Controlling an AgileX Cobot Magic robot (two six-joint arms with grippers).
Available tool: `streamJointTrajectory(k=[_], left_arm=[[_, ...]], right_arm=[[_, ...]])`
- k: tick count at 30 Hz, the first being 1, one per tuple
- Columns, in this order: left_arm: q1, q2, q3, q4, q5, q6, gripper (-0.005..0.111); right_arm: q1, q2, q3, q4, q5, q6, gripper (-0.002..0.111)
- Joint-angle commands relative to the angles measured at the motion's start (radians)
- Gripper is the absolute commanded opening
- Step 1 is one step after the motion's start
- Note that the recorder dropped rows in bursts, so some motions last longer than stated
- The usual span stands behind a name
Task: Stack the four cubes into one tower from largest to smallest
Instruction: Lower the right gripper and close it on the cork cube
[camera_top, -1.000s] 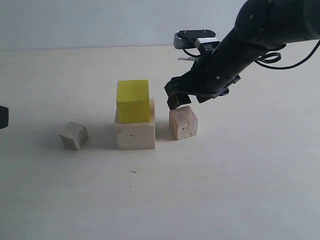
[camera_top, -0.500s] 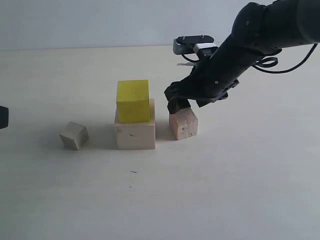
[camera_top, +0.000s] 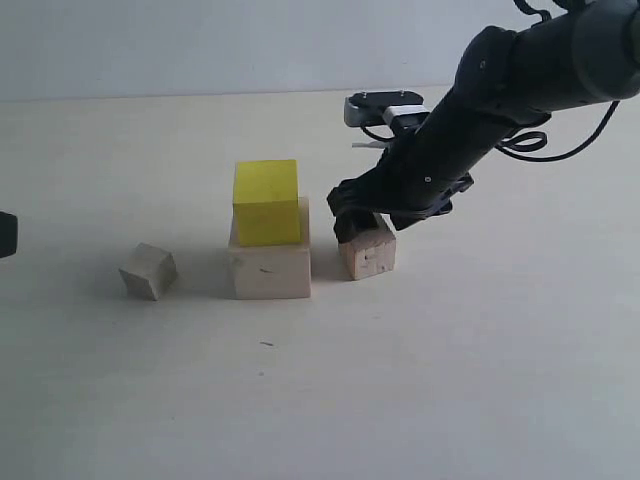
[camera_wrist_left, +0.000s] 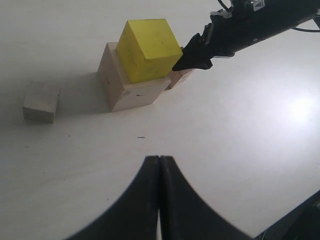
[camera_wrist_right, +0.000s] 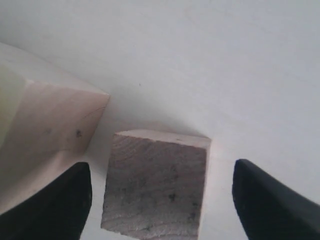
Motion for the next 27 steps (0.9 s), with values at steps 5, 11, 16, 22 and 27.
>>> streamJointTrajectory(k=[5,11,16,22,27], left_arm=[[0.001,0.001,0.002,-0.001,-0.006,0.002,0.000],[0.001,0.001,0.002,-0.001,-0.006,0.002,0.000],[0.001,0.001,0.002,-0.001,-0.006,0.002,0.000],[0.001,0.001,0.002,-0.001,-0.006,0.002,0.000],[0.001,0.001,0.002,-0.001,-0.006,0.002,0.000]], right_arm=[[-0.003,-0.002,0.001,0.004,-0.008,-0.018,0.074],[-0.003,-0.001,0.001,0.004,-0.008,-0.026,0.074],[-0.003,0.014,0.001,0.004,-0.006,-0.028,0.073],[-0.003,0.030,0.001,0.026,-0.006,-0.033,0.073],[-0.003,0.032,-0.012,0.026,-0.009,-0.038,0.073]])
